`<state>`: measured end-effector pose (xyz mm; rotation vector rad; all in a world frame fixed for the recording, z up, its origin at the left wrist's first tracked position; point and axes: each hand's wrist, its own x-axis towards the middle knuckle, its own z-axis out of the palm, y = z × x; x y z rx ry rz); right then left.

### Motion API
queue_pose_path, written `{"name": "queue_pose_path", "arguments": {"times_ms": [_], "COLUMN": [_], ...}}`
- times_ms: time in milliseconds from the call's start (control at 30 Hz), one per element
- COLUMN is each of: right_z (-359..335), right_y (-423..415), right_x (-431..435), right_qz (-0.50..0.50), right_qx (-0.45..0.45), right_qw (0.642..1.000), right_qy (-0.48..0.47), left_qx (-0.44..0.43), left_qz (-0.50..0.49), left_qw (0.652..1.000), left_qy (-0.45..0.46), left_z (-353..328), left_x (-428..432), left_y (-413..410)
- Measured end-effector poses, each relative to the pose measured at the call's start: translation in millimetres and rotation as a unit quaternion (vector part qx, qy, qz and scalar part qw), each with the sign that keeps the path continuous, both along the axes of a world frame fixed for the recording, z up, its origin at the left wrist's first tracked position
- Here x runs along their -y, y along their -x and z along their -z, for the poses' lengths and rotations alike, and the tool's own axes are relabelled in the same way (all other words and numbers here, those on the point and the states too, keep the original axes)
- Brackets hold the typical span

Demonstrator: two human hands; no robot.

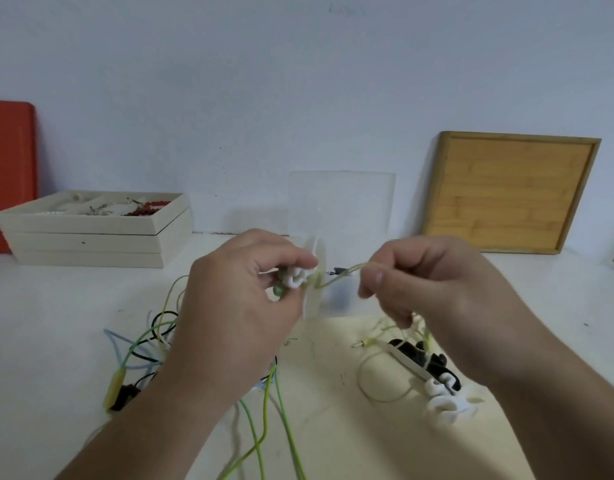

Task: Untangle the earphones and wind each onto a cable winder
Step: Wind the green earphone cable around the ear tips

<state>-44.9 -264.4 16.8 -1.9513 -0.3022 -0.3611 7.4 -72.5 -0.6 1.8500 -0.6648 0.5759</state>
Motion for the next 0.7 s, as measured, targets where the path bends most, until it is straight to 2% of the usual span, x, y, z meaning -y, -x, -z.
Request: {"name": "queue_pose_path", "arguments": {"times_ms": [100,233,433,567,633,700], "right_z": [0,0,1,5,8,11], "right_y": [-2,-4,-4,-5,-5,-5], "right_x": [6,4,3,2,1,-2], "right_qz": [0.041,0.121,0.174,0.127,0.057,-0.036], "right_qx": [0.047,0.065,0.01,-0.102,-0.151,-0.172], "right_qw": [0.996,0.99,0.984,0.985,0.981,0.978], "right_qy": [-0.069,-0.042,-0.031,0.054,0.11,0.113], "left_qx": [-0.024,-0.098,-0.153,-0.184,-0.185,-0.178], "left_qz": [0.051,0.157,0.248,0.242,0.204,0.141], "left_qw": [0.998,0.983,0.954,0.937,0.939,0.95], "left_qy": [-0.023,-0.017,0.076,0.175,0.207,0.213], "left_z": [2,0,-6,-9,-10,-10], "left_x": [1,5,9,7,5,4], "left_y": [1,10,14,13,12,9]}}
